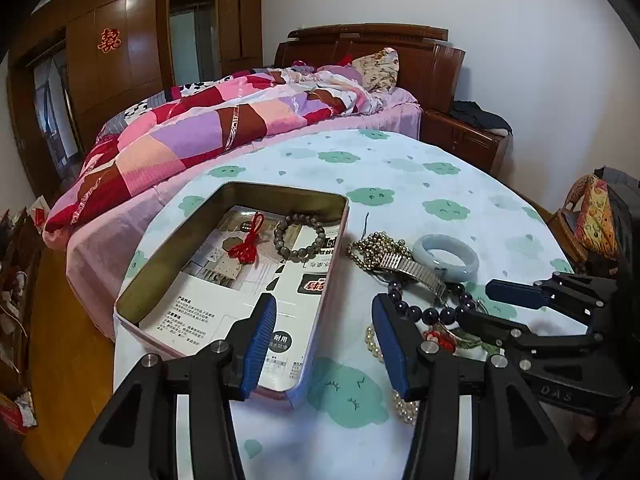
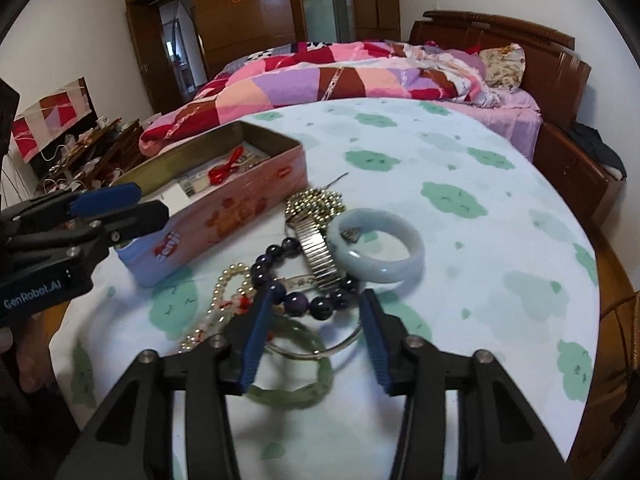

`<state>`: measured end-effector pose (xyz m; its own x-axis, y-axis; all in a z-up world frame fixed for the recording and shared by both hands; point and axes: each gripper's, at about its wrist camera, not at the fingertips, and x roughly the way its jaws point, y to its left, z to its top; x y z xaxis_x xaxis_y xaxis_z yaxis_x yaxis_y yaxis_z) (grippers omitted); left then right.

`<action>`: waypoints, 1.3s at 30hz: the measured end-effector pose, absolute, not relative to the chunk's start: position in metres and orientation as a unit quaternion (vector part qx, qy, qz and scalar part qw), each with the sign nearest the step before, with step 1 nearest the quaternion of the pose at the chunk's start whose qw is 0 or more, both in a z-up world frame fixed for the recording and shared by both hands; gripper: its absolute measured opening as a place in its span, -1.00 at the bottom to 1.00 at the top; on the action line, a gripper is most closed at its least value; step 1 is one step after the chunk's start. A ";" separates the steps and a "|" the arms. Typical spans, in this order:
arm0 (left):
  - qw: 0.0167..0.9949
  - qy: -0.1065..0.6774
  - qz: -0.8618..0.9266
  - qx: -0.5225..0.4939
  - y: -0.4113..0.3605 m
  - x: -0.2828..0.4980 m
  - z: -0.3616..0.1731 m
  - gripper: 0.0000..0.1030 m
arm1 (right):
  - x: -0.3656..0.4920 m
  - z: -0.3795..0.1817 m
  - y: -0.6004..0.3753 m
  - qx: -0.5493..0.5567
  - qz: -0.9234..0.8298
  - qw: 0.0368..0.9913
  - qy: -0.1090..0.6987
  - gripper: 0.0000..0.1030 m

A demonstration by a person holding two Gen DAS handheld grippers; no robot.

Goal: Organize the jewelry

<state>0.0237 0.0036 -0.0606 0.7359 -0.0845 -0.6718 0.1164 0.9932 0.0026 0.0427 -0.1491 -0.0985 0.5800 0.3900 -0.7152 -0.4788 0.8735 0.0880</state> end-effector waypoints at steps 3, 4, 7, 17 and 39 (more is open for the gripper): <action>0.929 0.359 -0.065 0.057 -0.004 0.012 -0.064 -0.02 | 0.041 -0.095 -0.154 -0.054 0.240 0.889 0.387 -0.16; 0.927 0.364 -0.071 0.058 -0.005 0.008 -0.067 -0.02 | 0.039 -0.094 -0.155 -0.053 0.237 0.890 0.386 -0.16; 0.919 0.380 -0.100 0.044 -0.012 0.001 -0.075 -0.02 | 0.034 -0.093 -0.161 -0.053 0.224 0.895 0.383 -0.15; 0.901 0.400 -0.152 0.067 -0.046 0.016 -0.094 -0.04 | 0.026 -0.102 -0.167 -0.056 0.213 0.896 0.386 -0.15; 0.925 0.340 -0.171 -0.007 -0.011 0.016 -0.038 -0.91 | 0.035 -0.105 -0.172 -0.016 0.234 0.884 0.405 -0.04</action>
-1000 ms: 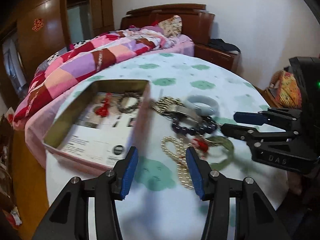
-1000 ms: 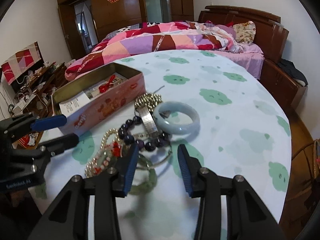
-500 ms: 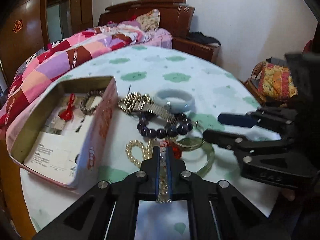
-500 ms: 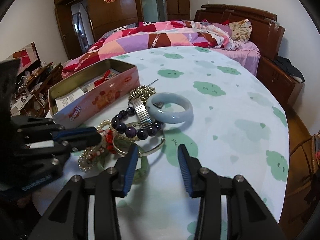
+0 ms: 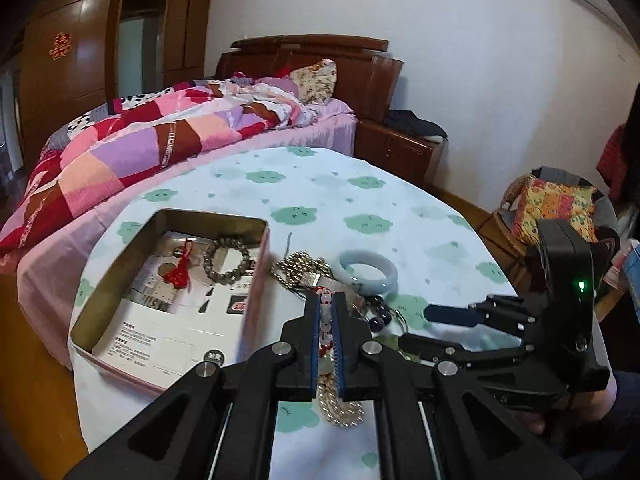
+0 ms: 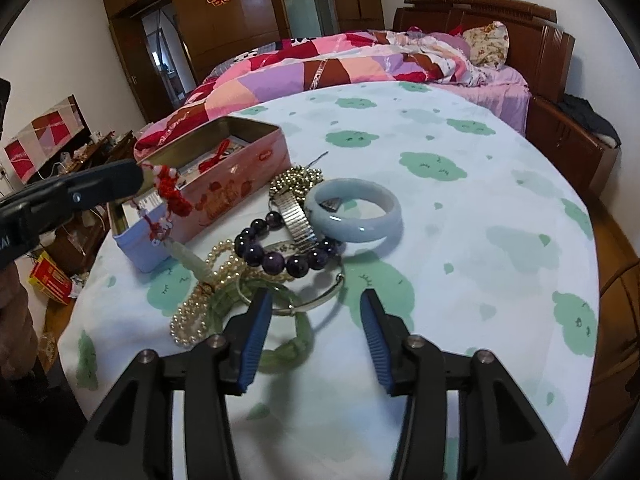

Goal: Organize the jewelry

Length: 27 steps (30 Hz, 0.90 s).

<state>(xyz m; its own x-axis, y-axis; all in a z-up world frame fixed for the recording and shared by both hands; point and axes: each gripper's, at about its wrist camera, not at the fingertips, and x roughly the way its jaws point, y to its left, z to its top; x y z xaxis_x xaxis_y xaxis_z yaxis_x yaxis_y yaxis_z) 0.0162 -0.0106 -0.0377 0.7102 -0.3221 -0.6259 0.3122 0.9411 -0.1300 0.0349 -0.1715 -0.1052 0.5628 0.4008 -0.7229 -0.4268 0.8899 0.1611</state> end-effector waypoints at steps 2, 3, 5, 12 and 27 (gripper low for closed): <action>0.925 0.341 -0.165 -0.019 -0.007 0.019 -0.041 -0.91 | 0.036 -0.105 -0.169 -0.014 0.238 0.883 0.405 -0.04; 0.924 0.344 -0.164 -0.024 -0.006 0.020 -0.042 -0.91 | 0.038 -0.106 -0.168 -0.010 0.240 0.881 0.407 -0.04; 0.923 0.349 -0.161 -0.026 -0.004 0.022 -0.047 -0.91 | 0.041 -0.106 -0.167 0.001 0.244 0.878 0.413 -0.04; 0.929 0.340 -0.141 -0.028 0.008 0.022 -0.043 -0.91 | 0.030 -0.099 -0.154 -0.034 0.250 0.883 0.396 -0.04; 0.933 0.334 -0.125 -0.038 0.020 0.021 -0.035 -0.91 | 0.023 -0.100 -0.084 -0.125 0.323 0.852 0.392 -0.48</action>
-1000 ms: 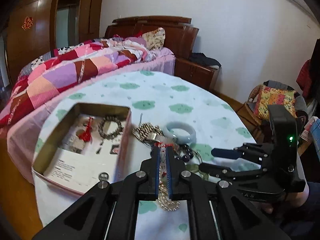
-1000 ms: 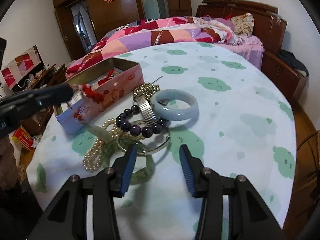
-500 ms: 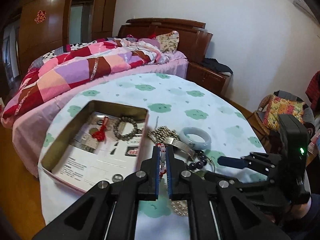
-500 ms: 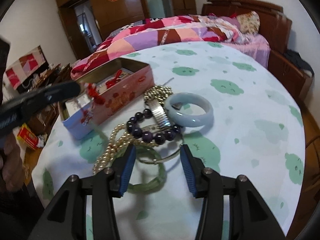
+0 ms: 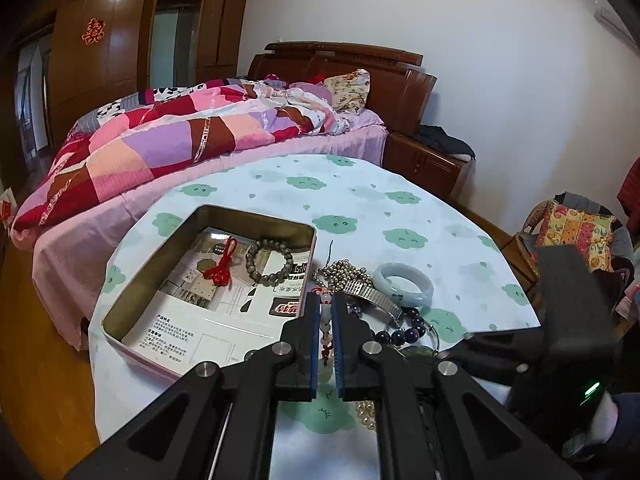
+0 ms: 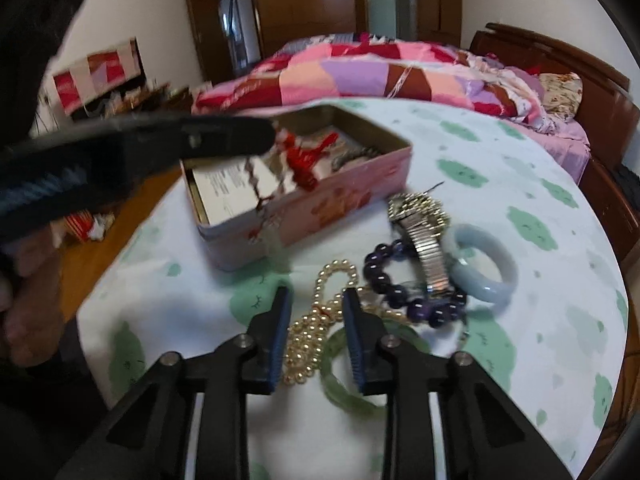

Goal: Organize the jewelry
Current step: 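Carry the pearl strands into the pink tin and open both tools to release them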

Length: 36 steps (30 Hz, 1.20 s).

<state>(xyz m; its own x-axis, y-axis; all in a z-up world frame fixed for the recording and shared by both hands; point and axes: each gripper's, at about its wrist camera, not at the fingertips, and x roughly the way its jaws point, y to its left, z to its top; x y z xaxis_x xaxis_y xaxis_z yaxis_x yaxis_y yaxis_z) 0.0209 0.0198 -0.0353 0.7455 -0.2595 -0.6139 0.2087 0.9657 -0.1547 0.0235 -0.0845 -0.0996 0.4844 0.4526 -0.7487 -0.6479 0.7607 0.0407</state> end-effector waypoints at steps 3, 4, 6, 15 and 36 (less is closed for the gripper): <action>0.934 0.332 -0.122 -0.045 0.024 0.021 -0.034 -0.91 | 0.026 -0.110 -0.071 -0.152 0.324 0.839 0.410 -0.55; 0.935 0.331 -0.121 -0.046 0.026 0.022 -0.033 -0.92 | 0.025 -0.112 -0.066 -0.167 0.320 0.839 0.407 -0.56; 0.935 0.332 -0.118 -0.052 0.029 0.022 -0.033 -0.91 | 0.027 -0.115 -0.063 -0.181 0.311 0.834 0.418 -0.60; 0.939 0.321 -0.111 -0.059 0.038 0.020 -0.026 -0.91 | 0.023 -0.113 -0.077 -0.158 0.308 0.844 0.410 -0.83; 0.954 0.279 -0.087 -0.061 0.072 0.028 0.009 -0.91 | 0.038 -0.048 -0.088 -0.085 0.330 0.880 0.333 -0.83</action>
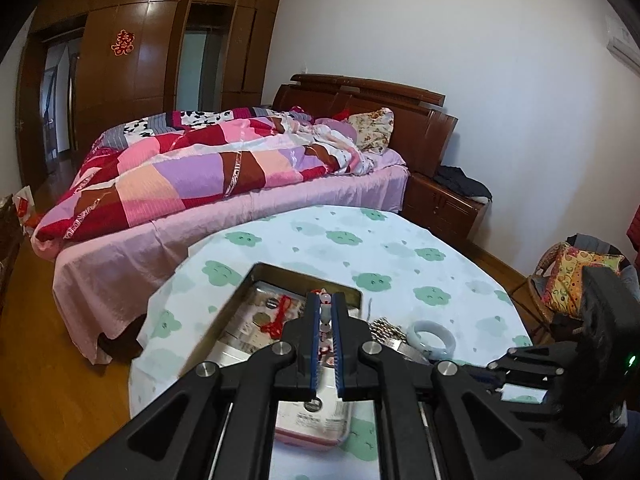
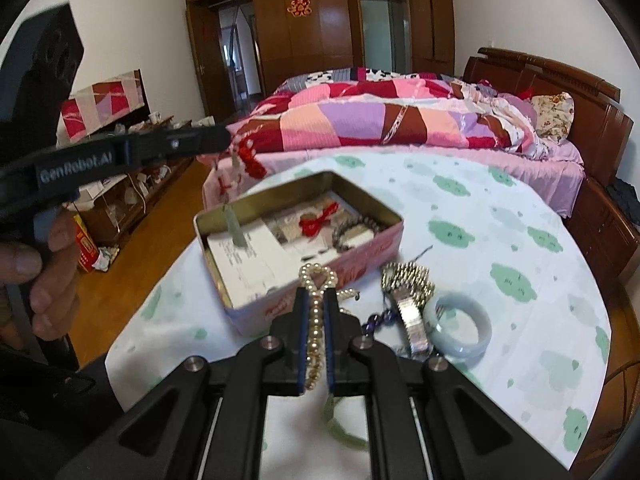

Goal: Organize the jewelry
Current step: 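Carry the pearl strands into the pink tin and open both tools to release them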

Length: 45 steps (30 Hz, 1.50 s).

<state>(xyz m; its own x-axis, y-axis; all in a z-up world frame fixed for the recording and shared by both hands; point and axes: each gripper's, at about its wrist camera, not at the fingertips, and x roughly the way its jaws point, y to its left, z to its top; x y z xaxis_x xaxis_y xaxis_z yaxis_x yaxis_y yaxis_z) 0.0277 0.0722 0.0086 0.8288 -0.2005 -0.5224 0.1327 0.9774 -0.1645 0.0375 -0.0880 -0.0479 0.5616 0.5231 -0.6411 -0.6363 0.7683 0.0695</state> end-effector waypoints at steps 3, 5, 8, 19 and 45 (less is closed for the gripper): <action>0.955 0.278 -0.081 -0.059 0.078 0.032 0.009 -0.91 | 0.044 -0.042 -0.087 -0.083 0.330 0.882 0.326 -0.83; 0.956 0.278 -0.076 -0.058 0.082 0.036 0.008 -0.91 | 0.050 -0.038 -0.086 -0.081 0.331 0.883 0.322 -0.83; 0.956 0.278 -0.072 -0.058 0.087 0.039 0.007 -0.91 | 0.057 -0.034 -0.083 -0.077 0.334 0.884 0.318 -0.83; 0.954 0.288 -0.058 -0.066 0.106 0.061 -0.005 -0.91 | 0.077 -0.024 -0.062 -0.075 0.340 0.886 0.305 -0.83; 0.940 0.330 -0.067 -0.049 0.111 0.103 -0.048 -0.91 | 0.121 -0.056 -0.028 -0.065 0.305 0.886 0.344 -0.83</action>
<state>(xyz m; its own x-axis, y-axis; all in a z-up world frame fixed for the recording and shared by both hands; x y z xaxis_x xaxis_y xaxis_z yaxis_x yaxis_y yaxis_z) 0.1031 0.1110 -0.0481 0.7732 -0.1578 -0.6142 0.0933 0.9863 -0.1360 0.1208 -0.0281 -0.0560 0.5770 0.4953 -0.6494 -0.5852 0.8054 0.0943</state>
